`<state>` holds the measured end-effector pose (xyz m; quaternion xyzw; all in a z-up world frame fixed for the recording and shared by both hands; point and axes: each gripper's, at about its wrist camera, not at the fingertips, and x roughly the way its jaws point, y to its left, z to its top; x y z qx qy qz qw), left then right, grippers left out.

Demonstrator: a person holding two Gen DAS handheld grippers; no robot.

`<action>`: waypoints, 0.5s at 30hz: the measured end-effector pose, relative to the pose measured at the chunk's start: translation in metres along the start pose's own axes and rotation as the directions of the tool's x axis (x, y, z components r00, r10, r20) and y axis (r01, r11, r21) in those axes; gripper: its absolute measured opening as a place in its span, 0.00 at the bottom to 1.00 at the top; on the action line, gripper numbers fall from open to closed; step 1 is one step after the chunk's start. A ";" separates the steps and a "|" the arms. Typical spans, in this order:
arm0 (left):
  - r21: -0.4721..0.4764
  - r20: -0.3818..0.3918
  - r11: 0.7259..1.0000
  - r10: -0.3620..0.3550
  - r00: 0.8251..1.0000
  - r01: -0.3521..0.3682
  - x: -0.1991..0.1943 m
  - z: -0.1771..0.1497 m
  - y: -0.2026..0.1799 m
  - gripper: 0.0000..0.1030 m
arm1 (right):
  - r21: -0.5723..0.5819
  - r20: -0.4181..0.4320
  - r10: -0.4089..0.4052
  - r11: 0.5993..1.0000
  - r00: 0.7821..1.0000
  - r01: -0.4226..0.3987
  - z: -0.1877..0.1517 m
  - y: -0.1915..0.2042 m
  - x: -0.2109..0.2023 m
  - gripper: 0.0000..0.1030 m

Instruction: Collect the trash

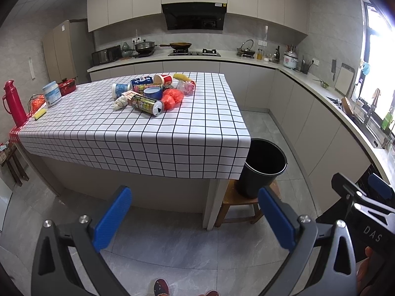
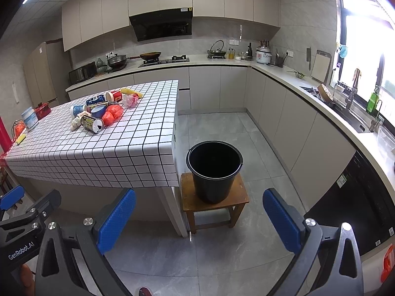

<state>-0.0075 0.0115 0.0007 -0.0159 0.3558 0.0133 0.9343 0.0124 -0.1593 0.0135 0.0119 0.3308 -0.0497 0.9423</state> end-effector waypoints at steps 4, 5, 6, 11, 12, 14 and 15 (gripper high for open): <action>0.001 -0.001 1.000 0.001 1.000 -0.001 0.000 0.000 0.000 1.00 | -0.002 -0.001 0.000 1.000 1.000 0.000 0.000 -0.001 0.001 1.00; 0.001 -0.001 1.000 0.001 1.000 -0.001 0.000 0.000 0.000 1.00 | -0.002 -0.002 0.001 1.000 1.000 -0.001 0.000 -0.001 0.001 1.00; 0.000 -0.001 1.000 0.002 1.000 -0.002 0.000 0.000 0.000 1.00 | 0.000 -0.003 0.003 1.000 1.000 -0.003 0.001 -0.001 0.002 1.00; -0.002 0.000 1.000 0.002 1.000 -0.002 0.001 0.000 0.000 1.00 | 0.000 -0.002 0.003 1.000 1.000 -0.003 0.001 -0.002 0.004 1.00; -0.002 0.000 1.000 0.001 1.000 -0.001 0.001 0.000 0.000 1.00 | 0.000 -0.003 0.004 1.000 1.000 -0.004 0.001 -0.002 0.004 1.00; -0.003 0.000 1.000 0.001 1.000 -0.001 0.001 0.000 0.000 1.00 | 0.000 -0.003 0.003 1.000 1.000 -0.003 0.002 -0.002 0.005 1.00; -0.002 0.001 1.000 0.001 1.000 -0.001 0.001 0.000 0.000 1.00 | 0.000 -0.004 0.005 1.000 1.000 -0.005 0.002 -0.002 0.005 1.00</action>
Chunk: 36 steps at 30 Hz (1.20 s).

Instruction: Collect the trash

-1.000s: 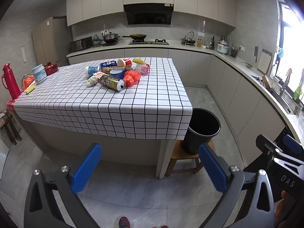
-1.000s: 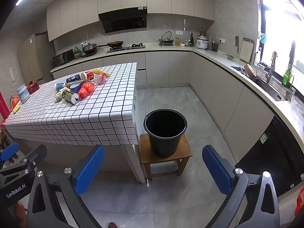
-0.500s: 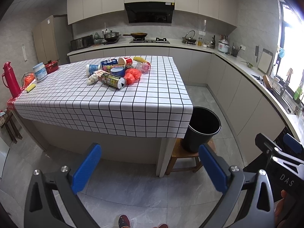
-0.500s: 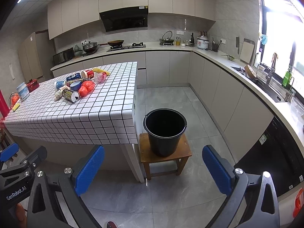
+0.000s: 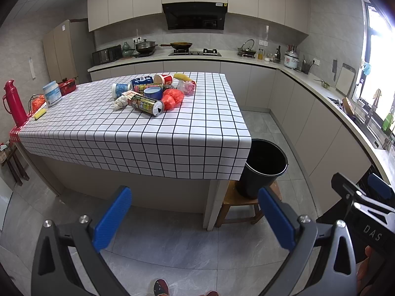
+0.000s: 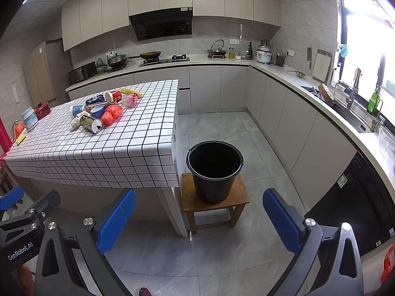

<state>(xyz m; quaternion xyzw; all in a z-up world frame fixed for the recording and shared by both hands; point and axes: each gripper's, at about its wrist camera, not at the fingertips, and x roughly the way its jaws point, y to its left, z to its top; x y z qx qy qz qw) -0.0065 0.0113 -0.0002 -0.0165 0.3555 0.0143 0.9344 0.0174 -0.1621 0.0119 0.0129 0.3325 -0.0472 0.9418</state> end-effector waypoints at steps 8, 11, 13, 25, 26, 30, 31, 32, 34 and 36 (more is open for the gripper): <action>-0.002 -0.003 1.000 -0.001 1.000 0.001 0.001 0.000 0.000 1.00 | -0.002 -0.001 0.003 1.000 1.000 -0.003 0.001 0.002 0.000 1.00; -0.003 -0.006 1.000 -0.002 1.000 0.002 0.002 0.000 0.001 1.00 | -0.003 0.000 0.002 1.000 1.000 -0.002 0.001 0.002 0.000 1.00; -0.003 -0.004 1.000 -0.001 1.000 0.001 0.002 0.001 0.001 1.00 | -0.002 -0.001 0.002 1.000 1.000 -0.002 0.001 0.002 0.000 1.00; -0.001 0.000 1.000 0.000 1.000 0.000 0.001 0.000 0.001 1.00 | -0.003 0.004 0.005 1.000 1.000 -0.005 0.003 0.005 0.001 1.00; -0.001 0.000 1.000 0.001 1.000 -0.001 0.001 0.000 0.001 1.00 | -0.003 0.004 0.005 1.000 1.000 -0.005 0.003 0.005 0.001 1.00; -0.003 0.000 1.000 0.000 1.000 0.000 0.001 0.000 0.001 1.00 | -0.002 0.002 0.006 1.000 1.000 -0.006 0.003 0.006 0.001 1.00; -0.003 -0.001 1.000 0.000 1.000 0.000 0.001 0.000 0.001 1.00 | -0.003 0.001 0.007 1.000 1.000 -0.007 0.003 0.006 0.001 1.00; -0.002 -0.001 1.000 0.001 1.000 -0.001 0.001 0.000 0.002 1.00 | -0.003 0.001 0.007 1.000 1.000 -0.007 0.003 0.006 0.001 1.00; -0.002 -0.002 1.000 0.001 1.000 -0.001 0.001 0.000 0.002 1.00 | -0.004 0.001 0.008 1.000 1.000 -0.008 0.003 0.007 0.001 1.00; -0.003 -0.002 1.000 0.000 1.000 0.000 0.001 0.000 0.002 1.00 | -0.003 0.001 0.008 1.000 1.000 -0.008 0.003 0.007 0.001 1.00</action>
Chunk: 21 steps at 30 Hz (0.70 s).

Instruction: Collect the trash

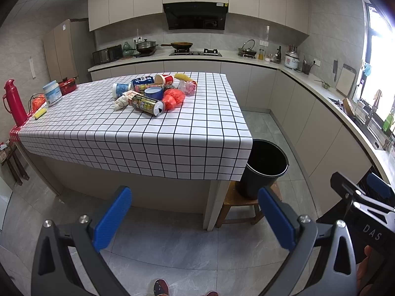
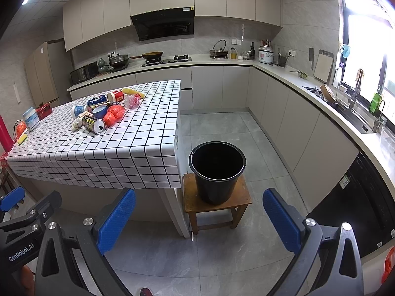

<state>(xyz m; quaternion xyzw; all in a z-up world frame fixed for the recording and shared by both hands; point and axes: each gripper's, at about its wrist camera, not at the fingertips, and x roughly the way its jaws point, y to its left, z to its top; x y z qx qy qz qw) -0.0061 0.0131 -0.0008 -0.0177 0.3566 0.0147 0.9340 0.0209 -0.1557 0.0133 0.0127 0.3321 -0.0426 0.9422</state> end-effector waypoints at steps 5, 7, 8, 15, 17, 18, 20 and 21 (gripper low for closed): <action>0.001 0.000 1.000 0.003 1.000 -0.003 0.001 0.001 0.000 1.00 | 0.000 0.000 0.000 1.000 1.000 0.000 0.000 0.000 0.000 1.00; -0.003 -0.001 1.000 0.004 1.000 -0.004 0.001 0.001 0.000 1.00 | 0.000 -0.001 0.000 1.000 1.000 0.000 0.000 0.000 0.000 1.00; -0.003 -0.002 1.000 0.005 1.000 -0.005 0.002 0.001 -0.001 1.00 | -0.001 -0.001 0.000 1.000 1.000 0.000 0.000 0.000 0.001 1.00; -0.005 -0.005 1.000 0.007 1.000 -0.007 0.005 0.003 0.000 1.00 | -0.001 -0.008 0.004 1.000 1.000 -0.004 0.003 0.000 0.007 1.00; -0.010 -0.008 1.000 0.008 1.000 -0.008 0.008 0.005 0.001 1.00 | 0.000 -0.008 0.009 1.000 1.000 -0.009 0.004 0.000 0.008 1.00; -0.013 -0.008 1.000 0.012 1.000 -0.012 0.010 0.007 0.002 1.00 | -0.002 -0.009 0.010 1.000 1.000 -0.010 0.006 -0.001 0.011 1.00; -0.015 -0.009 1.000 0.017 1.000 -0.017 0.012 0.009 0.002 1.00 | -0.008 -0.010 0.011 1.000 1.000 -0.011 0.009 -0.001 0.016 1.00; -0.018 -0.009 1.000 0.020 1.000 -0.020 0.014 0.011 0.003 1.00 | -0.009 -0.010 0.014 1.000 1.000 -0.014 0.010 -0.002 0.018 1.00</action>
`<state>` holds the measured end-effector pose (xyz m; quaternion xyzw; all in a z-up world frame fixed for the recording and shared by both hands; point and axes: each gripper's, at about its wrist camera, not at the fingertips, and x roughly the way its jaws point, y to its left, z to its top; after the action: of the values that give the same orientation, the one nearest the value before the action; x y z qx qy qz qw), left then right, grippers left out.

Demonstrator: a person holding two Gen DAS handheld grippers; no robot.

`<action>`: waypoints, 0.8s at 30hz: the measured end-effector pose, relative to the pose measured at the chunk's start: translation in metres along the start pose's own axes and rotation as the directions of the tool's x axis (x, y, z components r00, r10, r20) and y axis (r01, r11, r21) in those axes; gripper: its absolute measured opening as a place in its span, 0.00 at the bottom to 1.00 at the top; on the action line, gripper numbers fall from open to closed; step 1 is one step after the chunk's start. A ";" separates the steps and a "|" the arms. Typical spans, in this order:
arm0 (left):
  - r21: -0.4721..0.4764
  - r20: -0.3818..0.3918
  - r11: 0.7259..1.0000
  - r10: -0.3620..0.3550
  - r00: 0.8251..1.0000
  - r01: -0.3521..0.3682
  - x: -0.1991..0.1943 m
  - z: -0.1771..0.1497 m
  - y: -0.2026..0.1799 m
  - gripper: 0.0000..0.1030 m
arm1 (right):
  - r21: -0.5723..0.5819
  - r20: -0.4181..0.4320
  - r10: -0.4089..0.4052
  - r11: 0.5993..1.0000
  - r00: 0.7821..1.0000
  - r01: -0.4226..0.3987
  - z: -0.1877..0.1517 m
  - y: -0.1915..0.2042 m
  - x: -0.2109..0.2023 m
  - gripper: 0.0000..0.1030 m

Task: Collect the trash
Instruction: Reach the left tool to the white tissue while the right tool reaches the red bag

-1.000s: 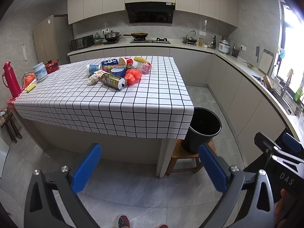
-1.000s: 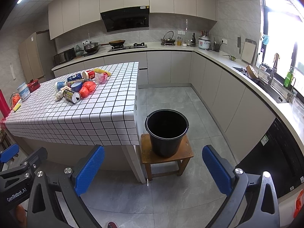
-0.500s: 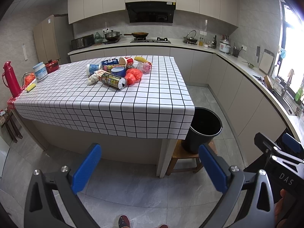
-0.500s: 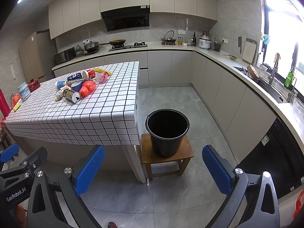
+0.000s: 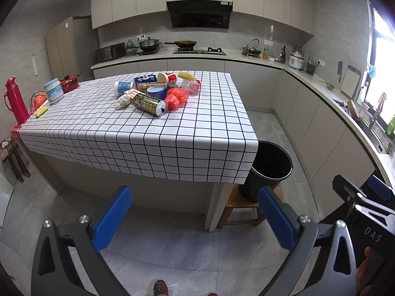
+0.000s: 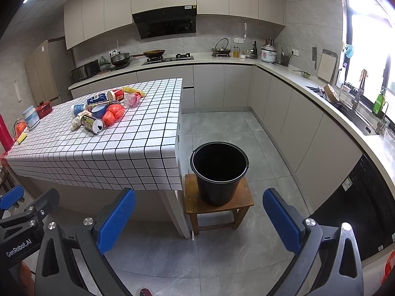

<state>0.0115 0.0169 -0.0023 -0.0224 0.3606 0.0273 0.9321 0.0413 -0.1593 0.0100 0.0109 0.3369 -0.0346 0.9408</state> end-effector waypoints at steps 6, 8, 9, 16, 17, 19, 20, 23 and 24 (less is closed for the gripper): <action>-0.023 0.004 0.999 0.027 1.000 -0.026 0.011 0.009 0.008 1.00 | -0.016 0.007 0.035 0.999 0.999 -0.035 0.011 0.002 0.017 1.00; -0.031 0.002 0.999 0.041 0.999 -0.041 0.016 0.013 0.015 1.00 | -0.024 0.009 0.052 0.998 0.999 -0.051 0.015 0.006 0.023 1.00; -0.036 0.000 0.998 0.048 0.999 -0.048 0.020 0.016 0.019 1.00 | -0.027 0.010 0.059 0.998 0.998 -0.058 0.017 0.009 0.026 1.00; -0.083 -0.011 0.992 0.090 0.996 -0.091 0.054 0.037 0.072 1.00 | -0.061 -0.009 0.095 0.994 0.995 -0.096 0.036 0.047 0.062 1.00; -0.088 -0.011 0.991 0.097 0.995 -0.097 0.059 0.040 0.081 1.00 | -0.062 -0.010 0.096 0.993 0.995 -0.096 0.039 0.055 0.068 1.00; -0.099 -0.013 0.989 0.109 0.994 -0.109 0.073 0.048 0.103 1.00 | -0.062 -0.014 0.100 0.993 0.995 -0.101 0.045 0.071 0.078 1.00; -0.102 -0.016 0.988 0.114 0.993 -0.115 0.078 0.051 0.112 1.00 | -0.062 -0.017 0.101 0.993 0.995 -0.102 0.048 0.081 0.084 1.00; -0.102 -0.019 0.986 0.128 0.992 -0.130 0.097 0.067 0.145 1.00 | -0.055 -0.021 0.120 0.991 0.993 -0.121 0.060 0.112 0.100 1.00; -0.096 -0.020 0.986 0.132 0.991 -0.133 0.104 0.073 0.155 1.00 | -0.053 -0.022 0.128 0.990 0.992 -0.129 0.063 0.123 0.104 1.00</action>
<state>0.1265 0.1800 -0.0220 -0.0437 0.3658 0.1065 0.9235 0.1708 -0.0455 -0.0075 0.0073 0.3451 0.0352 0.9379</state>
